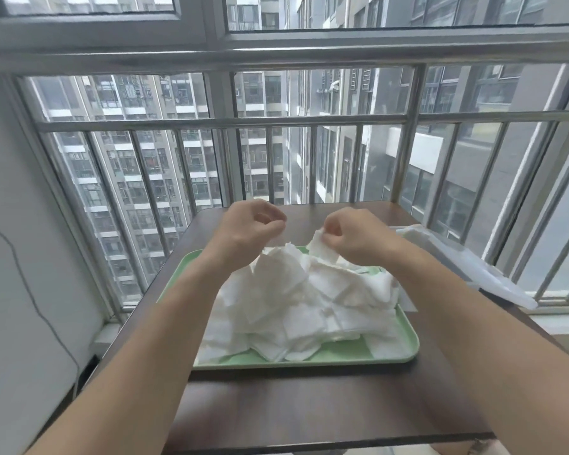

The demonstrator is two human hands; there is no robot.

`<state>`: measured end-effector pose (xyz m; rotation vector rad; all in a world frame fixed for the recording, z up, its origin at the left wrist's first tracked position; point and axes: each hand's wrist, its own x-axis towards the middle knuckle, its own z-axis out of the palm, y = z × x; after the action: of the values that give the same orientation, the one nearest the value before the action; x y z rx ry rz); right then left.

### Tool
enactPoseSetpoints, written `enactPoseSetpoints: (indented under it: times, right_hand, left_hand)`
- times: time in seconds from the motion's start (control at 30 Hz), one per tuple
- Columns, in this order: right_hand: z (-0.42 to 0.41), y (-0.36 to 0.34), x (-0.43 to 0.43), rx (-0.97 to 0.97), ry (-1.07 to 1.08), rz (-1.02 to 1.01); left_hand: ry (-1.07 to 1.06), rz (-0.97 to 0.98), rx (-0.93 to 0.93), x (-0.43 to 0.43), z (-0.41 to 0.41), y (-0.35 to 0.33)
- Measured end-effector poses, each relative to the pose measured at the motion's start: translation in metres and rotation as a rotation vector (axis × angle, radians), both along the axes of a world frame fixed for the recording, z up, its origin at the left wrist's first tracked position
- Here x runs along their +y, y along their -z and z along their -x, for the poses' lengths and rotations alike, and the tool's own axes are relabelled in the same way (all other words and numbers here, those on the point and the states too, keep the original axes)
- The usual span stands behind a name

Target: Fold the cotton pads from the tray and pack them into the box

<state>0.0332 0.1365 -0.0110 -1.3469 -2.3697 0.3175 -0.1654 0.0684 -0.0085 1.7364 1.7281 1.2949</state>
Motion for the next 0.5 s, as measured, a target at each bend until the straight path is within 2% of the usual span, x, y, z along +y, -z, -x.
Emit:
enactPoseSetpoints:
  times: [0.1,0.2,0.3,0.43,0.5]
  right_hand:
    - [-0.003,-0.006,0.003,0.168,-0.061,0.010]
    - [0.001,-0.007,0.002,0.452,-0.186,0.142]
    - [0.011,-0.004,-0.002,0.653,-0.292,0.220]
    - [0.025,0.002,0.000,0.729,-0.231,0.156]
    - [0.029,0.002,0.003,0.693,-0.176,0.116]
  left_hand:
    - [0.067,-0.025,-0.017,0.003,-0.003,0.002]
    - [0.187,-0.018,-0.125,0.010,-0.004,0.007]
    - [0.220,-0.030,-0.201,0.011,-0.002,0.008]
    - [0.190,-0.085,-0.362,0.008,0.007,0.009]
    - [0.140,-0.066,-0.521,0.006,0.019,0.011]
